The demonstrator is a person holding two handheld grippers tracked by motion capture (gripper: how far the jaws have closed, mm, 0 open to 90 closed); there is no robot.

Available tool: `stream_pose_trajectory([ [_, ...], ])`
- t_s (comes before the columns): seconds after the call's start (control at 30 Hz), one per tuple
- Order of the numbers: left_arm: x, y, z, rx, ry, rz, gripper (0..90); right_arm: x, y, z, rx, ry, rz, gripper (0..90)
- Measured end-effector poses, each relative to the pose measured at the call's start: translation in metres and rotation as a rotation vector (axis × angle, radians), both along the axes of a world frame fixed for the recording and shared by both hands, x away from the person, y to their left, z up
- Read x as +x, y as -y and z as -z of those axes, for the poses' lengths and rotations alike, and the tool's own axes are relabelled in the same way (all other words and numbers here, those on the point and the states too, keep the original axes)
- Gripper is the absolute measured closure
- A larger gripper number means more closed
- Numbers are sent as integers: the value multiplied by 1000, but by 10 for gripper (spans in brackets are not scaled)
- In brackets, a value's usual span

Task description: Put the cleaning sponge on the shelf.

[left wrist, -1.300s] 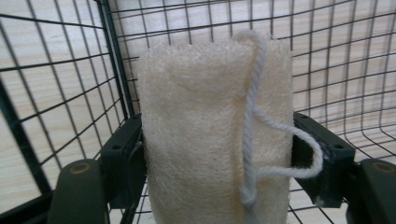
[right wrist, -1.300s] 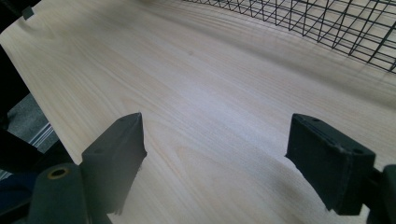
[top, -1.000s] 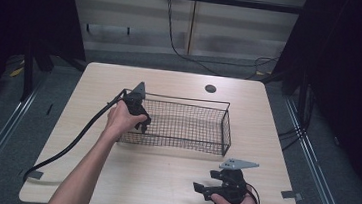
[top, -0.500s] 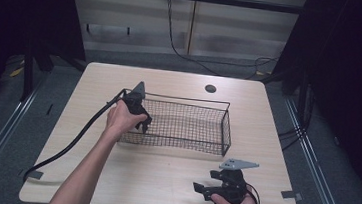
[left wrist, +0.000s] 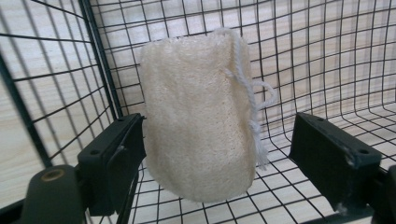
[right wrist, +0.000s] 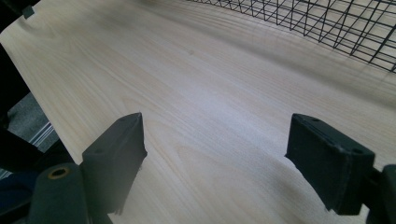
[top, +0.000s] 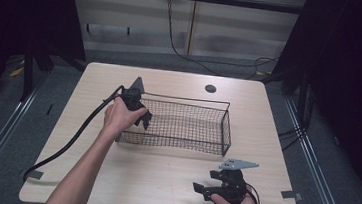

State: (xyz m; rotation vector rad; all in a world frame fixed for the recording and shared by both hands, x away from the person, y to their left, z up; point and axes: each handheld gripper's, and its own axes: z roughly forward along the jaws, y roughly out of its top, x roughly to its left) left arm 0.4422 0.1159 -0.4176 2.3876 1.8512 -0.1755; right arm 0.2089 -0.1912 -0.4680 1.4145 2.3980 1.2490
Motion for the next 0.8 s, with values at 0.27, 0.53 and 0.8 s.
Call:
stream_pose_trajectory([
  [0.27,-4,-3,-8,-38,3,45,178,0,-1,0,-5,-2,-1,192],
  [0.53,-9,-16,-19,-103,55,70,178,0,-1,0,-7,6,-6,193],
  [0.8,-17,-22,-36,-153,147,159,177,0,-1,0,-9,4,-4,193],
])
